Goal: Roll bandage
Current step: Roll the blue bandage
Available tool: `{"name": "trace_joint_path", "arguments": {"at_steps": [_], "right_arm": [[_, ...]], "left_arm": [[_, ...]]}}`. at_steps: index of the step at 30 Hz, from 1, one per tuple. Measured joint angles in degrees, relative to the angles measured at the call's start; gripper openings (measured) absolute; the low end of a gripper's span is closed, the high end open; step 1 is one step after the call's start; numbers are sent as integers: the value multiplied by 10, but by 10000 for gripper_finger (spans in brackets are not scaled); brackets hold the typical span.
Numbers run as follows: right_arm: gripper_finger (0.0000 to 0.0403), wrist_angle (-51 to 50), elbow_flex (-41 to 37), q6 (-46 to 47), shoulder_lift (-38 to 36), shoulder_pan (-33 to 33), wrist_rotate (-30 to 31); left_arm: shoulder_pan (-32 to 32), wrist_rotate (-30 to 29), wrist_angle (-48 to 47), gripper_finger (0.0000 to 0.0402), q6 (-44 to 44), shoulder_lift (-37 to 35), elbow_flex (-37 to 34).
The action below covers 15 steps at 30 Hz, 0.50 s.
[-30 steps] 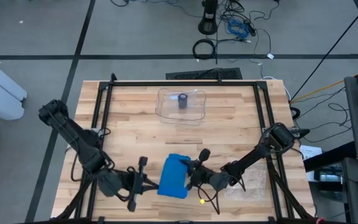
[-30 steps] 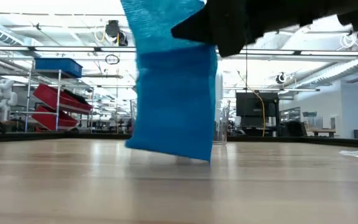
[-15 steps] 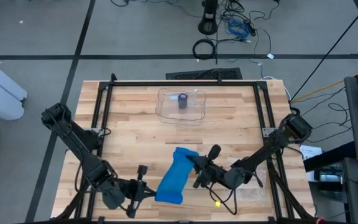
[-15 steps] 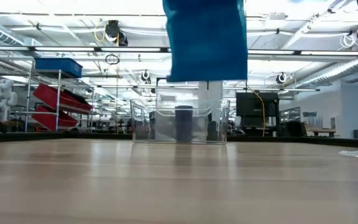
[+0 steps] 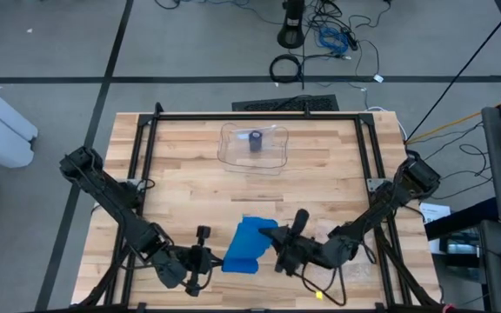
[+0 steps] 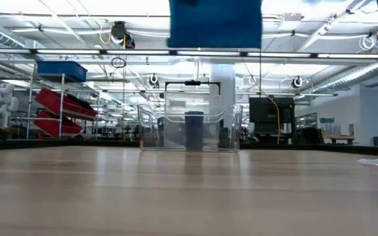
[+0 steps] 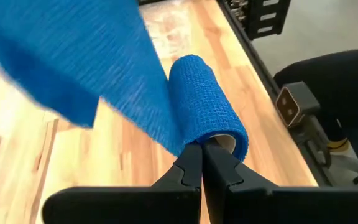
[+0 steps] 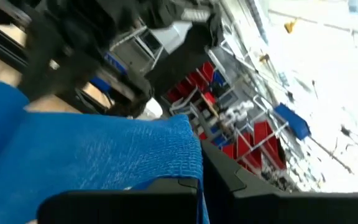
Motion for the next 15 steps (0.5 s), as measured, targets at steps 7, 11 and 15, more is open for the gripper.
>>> {"name": "trace_joint_path", "arguments": {"at_steps": [7, 11, 15], "right_arm": [[0, -16, 25, -19, -1, 40, -2], [0, -59, 28, 19, -1, 55, -25], [0, -69, 29, 48, 3, 58, -80]], "left_arm": [[-2, -6, -19, 0, -12, -12, 0], [0, -29, -21, 0, -11, -20, 0], [13, -32, -22, 0, -11, -21, 0]]}}
